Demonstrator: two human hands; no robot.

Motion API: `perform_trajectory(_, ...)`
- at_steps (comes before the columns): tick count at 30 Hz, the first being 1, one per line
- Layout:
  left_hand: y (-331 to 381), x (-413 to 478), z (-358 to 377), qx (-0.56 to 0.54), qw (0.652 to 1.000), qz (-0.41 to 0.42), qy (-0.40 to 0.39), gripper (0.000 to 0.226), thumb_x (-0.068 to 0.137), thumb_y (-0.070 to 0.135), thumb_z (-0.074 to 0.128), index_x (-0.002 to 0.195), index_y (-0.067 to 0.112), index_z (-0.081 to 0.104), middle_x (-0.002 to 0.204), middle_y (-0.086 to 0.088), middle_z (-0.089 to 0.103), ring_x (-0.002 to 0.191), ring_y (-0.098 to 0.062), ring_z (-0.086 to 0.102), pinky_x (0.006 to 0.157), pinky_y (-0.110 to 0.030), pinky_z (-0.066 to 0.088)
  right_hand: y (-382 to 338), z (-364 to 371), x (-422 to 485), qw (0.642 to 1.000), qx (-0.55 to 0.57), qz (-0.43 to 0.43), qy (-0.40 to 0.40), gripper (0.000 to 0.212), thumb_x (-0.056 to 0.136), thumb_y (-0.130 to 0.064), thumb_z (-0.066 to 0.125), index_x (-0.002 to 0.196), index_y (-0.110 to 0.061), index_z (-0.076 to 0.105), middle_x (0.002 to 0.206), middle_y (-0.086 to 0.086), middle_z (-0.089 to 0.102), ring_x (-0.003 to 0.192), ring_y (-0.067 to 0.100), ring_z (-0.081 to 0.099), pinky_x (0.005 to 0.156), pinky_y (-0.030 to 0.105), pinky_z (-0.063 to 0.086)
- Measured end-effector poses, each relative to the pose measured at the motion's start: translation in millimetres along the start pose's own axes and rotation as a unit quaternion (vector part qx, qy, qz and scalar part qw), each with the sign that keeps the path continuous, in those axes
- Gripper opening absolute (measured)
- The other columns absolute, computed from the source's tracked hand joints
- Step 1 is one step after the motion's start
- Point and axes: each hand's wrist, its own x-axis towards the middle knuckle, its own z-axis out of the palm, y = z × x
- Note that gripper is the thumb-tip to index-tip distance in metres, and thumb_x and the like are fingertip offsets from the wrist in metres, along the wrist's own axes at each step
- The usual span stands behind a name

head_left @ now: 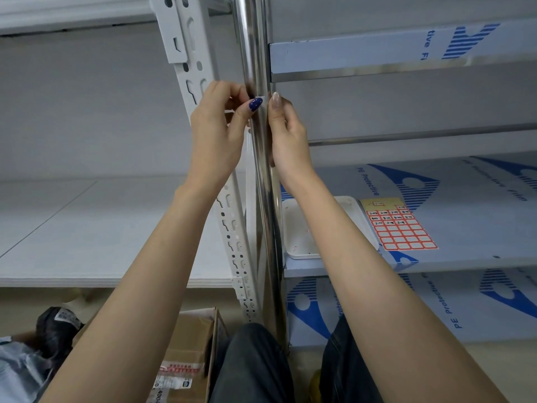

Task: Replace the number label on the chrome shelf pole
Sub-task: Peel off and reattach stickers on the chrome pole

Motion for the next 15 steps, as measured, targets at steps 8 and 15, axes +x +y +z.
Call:
perform_trajectory(8,-0.3,-1.1,0.0,-0.113,0.99,-0.089,-0.015,0.014,0.092,0.014,0.056,0.081,0.02,0.05,0.079,0.002,0.054,0.07,-0.006,0.053,0.071,-0.018,0.046,-1.2,0.8,-1.0,1.0,-0.007,-0.003,0.002,0.047,0.098,-0.048,0.035,0.127,-0.015,0.054,0.124,0.009,0.061,0.12,0.023,0.055,0.106,0.048,0.042)
perform_trajectory(15,-5.4,-9.6,0.5,-0.276,0.943,-0.182,-0.018,0.011,0.096,0.011,0.051,0.085,0.013,0.051,0.077,0.004,0.054,0.07,-0.005,0.053,0.074,-0.017,0.046,-3.5,-0.5,-1.6,1.0,-0.005,0.006,0.005,0.044,0.1,-0.045,0.035,0.126,-0.016,0.054,0.123,0.006,0.062,0.119,0.02,0.055,0.107,0.044,0.041)
